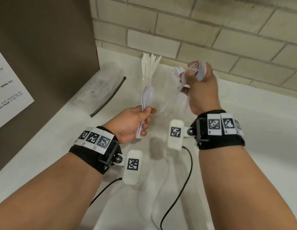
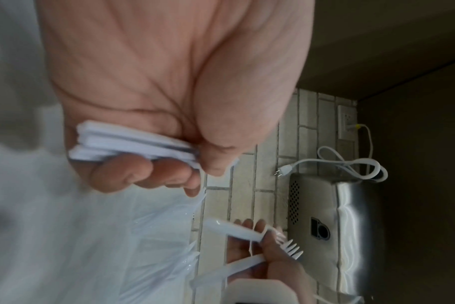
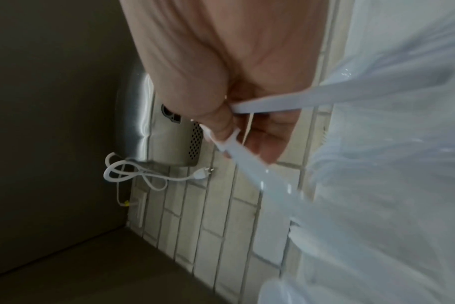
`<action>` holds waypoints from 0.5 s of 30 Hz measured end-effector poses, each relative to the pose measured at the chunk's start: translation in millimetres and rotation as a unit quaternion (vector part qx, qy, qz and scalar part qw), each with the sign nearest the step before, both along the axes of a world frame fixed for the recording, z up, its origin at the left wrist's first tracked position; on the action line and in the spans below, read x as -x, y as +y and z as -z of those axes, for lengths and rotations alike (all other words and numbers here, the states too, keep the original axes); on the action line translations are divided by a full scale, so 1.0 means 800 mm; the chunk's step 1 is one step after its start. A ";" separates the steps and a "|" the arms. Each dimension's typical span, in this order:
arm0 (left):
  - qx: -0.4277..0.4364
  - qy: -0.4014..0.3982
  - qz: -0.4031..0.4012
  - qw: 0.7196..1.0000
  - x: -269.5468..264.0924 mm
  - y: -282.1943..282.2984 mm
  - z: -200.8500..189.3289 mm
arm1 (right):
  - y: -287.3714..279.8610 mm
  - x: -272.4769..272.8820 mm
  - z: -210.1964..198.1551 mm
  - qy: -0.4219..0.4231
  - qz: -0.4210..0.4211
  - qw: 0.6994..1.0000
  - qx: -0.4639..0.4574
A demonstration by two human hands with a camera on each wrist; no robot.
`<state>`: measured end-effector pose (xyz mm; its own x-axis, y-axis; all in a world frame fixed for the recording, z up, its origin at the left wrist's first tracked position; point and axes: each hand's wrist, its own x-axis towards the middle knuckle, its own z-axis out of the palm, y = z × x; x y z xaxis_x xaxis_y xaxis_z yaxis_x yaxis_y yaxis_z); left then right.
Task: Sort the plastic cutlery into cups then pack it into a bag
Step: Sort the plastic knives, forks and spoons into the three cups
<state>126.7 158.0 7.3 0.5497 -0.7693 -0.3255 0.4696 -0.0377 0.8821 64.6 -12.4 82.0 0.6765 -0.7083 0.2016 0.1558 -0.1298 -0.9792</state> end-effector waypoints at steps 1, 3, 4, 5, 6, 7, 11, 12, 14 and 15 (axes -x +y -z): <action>0.002 0.009 -0.004 1.000 -0.002 0.000 0.000 | -0.011 -0.003 -0.006 -0.009 0.016 1.000 -0.003; 0.001 0.007 -0.010 1.000 -0.007 -0.001 0.001 | -0.032 -0.011 -0.018 -0.020 0.050 0.999 0.006; 0.001 0.002 -0.009 1.000 -0.008 -0.002 0.001 | -0.041 -0.017 -0.023 -0.023 0.070 0.997 0.024; 0.003 -0.001 -0.007 1.000 -0.010 -0.002 0.000 | -0.050 -0.025 -0.027 -0.029 0.090 0.994 0.047; 0.006 -0.001 -0.004 1.000 -0.011 -0.002 -0.001 | -0.058 -0.034 -0.029 -0.038 0.105 0.992 0.066; 0.010 0.002 0.001 1.000 -0.011 -0.003 -0.002 | -0.064 -0.044 -0.031 -0.051 0.113 0.989 0.076; 0.030 0.026 0.018 0.999 -0.017 -0.004 -0.003 | -0.075 -0.084 -0.032 -0.095 0.096 0.985 0.110; 0.040 0.037 0.021 0.998 -0.018 -0.004 -0.003 | -0.077 -0.092 -0.030 -0.099 0.092 0.984 0.119; 0.062 0.058 0.020 0.996 -0.021 -0.004 -0.003 | -0.082 -0.107 -0.020 -0.099 0.092 0.984 0.120; 0.068 0.067 0.018 0.995 -0.023 -0.003 -0.003 | -0.086 -0.113 -0.013 -0.097 0.091 0.984 0.116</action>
<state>144.8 155.3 10.0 0.4793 -0.8301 -0.2848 0.5840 0.0595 0.8096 154.7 -81.1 92.6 0.4753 -0.7348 0.4839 0.2895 -0.3888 -0.8747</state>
